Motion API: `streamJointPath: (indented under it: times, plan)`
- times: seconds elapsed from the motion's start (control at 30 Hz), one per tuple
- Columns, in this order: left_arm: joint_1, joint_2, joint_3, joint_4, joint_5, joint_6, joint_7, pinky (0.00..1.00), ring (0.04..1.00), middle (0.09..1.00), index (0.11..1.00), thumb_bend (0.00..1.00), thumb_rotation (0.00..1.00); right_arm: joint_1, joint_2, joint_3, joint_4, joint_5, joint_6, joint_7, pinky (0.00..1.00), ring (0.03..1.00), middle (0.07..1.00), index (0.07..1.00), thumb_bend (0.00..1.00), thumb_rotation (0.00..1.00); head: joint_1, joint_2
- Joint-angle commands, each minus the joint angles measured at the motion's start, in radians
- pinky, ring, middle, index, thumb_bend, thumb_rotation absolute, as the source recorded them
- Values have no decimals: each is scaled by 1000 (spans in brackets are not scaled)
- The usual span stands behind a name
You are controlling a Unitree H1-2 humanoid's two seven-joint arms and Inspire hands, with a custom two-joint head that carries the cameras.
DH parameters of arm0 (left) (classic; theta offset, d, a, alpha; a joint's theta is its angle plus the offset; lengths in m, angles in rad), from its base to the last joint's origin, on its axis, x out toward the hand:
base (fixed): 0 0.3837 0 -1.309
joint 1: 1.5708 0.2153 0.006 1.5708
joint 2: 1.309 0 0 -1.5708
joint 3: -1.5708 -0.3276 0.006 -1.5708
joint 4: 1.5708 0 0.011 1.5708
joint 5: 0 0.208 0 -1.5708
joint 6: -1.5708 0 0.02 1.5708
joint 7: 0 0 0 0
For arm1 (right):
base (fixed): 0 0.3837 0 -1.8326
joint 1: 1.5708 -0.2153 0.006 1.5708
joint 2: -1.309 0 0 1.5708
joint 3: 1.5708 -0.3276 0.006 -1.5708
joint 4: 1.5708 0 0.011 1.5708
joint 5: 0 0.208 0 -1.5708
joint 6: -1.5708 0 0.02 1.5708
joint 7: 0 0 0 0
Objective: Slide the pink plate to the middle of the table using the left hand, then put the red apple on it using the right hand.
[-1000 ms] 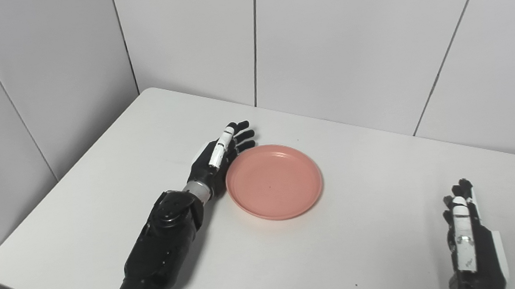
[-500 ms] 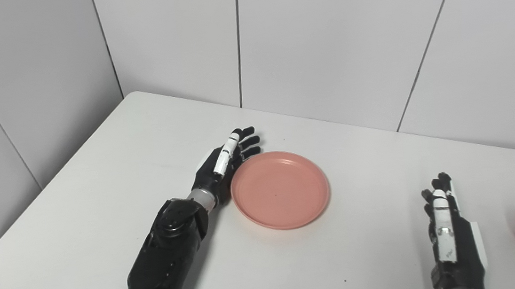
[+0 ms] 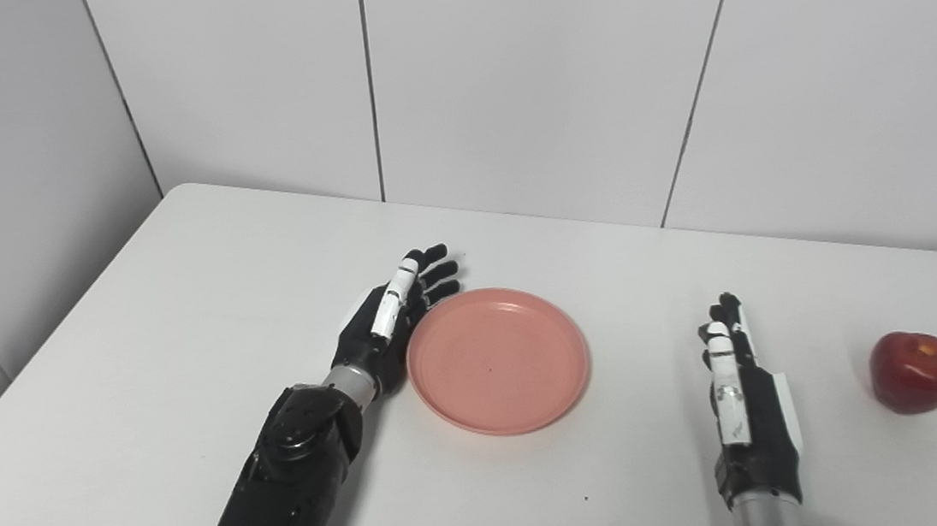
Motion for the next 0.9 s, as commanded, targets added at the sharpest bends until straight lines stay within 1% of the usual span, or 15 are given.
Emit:
streamJointPath:
  times: [0.0, 0.03, 0.07, 0.1, 0.17, 0.3, 0.4, 0.5, 0.63, 0.87]
  plan:
    - [-12, -15, -21, -13, 1, 42, -32, 860, 884, 890, 872, 338, 1000, -37, 16, 3, -30, -4, -33, -11, 1000, 966, 982, 990, 179, 1000, -24, 4]
    - [-13, -14, -23, -13, 0, 45, -33, 861, 883, 890, 873, 336, 1000, -37, 19, 4, -29, -5, -36, -12, 1000, 963, 980, 988, 176, 1000, -24, 4]
    - [-13, -13, -26, -14, 0, 47, -35, 861, 882, 889, 872, 336, 1000, -38, 21, 9, -26, -16, -41, -14, 992, 959, 976, 984, 174, 1000, -46, 9]
    - [-13, -13, -28, -14, 0, 48, -36, 858, 880, 886, 870, 337, 1000, -39, 23, 12, -24, -24, -44, -16, 968, 951, 968, 974, 170, 1000, -46, 9]
    - [-10, -17, -32, -15, -1, 48, -42, 861, 883, 887, 870, 336, 1000, -42, 30, 18, -22, -36, -40, -23, 961, 951, 966, 970, 172, 1000, -73, 16]
    - [-3, -21, -43, -20, 3, 50, -50, 857, 881, 884, 865, 338, 1000, -47, 39, 22, -23, -35, -23, -26, 994, 968, 979, 987, 196, 1000, -93, 20]
    - [3, -22, -51, -21, -3, 51, -58, 862, 886, 887, 864, 341, 1000, -48, 43, 29, -27, -47, -12, -32, 1000, 977, 982, 992, 200, 1000, -102, 22]
    - [6, -20, -52, -23, -9, 50, -63, 865, 886, 886, 866, 347, 1000, -49, 46, 38, -29, -66, -4, -40, 1000, 972, 980, 992, 198, 1000, -120, 27]
    - [14, -19, -55, -40, -7, 59, -69, 867, 889, 890, 869, 344, 1000, -52, 42, 47, -30, -90, -9, -40, 966, 951, 967, 979, 196, 1000, -139, 33]
    - [30, -25, -57, -70, -8, 72, -69, 879, 895, 892, 873, 345, 1000, -54, 42, 49, -26, -98, -6, -37, 963, 946, 965, 977, 198, 1000, -181, 40]
